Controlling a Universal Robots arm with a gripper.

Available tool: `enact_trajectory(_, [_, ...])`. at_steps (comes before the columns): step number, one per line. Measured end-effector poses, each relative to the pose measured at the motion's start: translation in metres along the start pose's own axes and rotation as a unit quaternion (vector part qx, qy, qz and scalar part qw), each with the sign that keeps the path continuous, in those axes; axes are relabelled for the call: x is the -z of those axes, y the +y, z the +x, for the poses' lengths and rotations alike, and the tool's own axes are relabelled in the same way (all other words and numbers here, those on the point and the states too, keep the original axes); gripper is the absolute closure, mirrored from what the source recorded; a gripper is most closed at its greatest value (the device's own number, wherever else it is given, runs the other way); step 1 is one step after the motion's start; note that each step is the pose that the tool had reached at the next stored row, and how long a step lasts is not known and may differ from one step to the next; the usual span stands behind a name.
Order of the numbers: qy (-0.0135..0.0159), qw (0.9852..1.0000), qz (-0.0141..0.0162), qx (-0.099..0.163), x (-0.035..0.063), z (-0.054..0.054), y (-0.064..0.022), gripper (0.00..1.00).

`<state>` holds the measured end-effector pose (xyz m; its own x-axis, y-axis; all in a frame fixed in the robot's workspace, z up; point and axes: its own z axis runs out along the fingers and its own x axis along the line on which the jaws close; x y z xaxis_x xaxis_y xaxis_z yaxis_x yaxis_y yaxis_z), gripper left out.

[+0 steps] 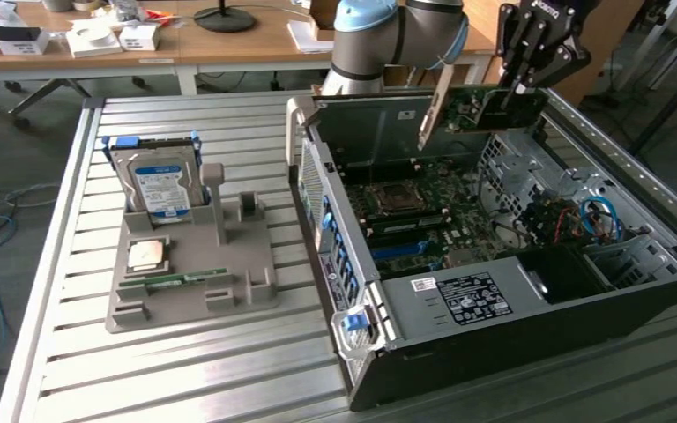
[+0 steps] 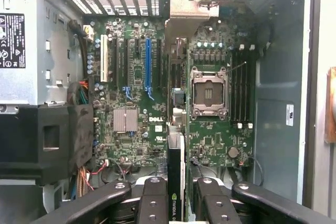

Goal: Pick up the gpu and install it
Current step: 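Insert the gpu into the slot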

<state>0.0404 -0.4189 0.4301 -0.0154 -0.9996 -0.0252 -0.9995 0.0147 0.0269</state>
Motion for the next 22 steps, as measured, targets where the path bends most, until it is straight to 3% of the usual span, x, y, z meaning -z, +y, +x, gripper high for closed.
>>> enact_trajectory(5, [0.0000, 1.0000, 0.0002, 0.000, -0.0007, 0.000, 0.0051, 0.74])
enact_trajectory(13, [0.0000, 1.0000, 0.0002, 0.000, -0.0007, 0.000, 0.0063, 0.74])
enact_trajectory(22, [0.0000, 1.0000, 0.0003, 0.000, -0.0011, 0.000, 0.0194, 0.74])
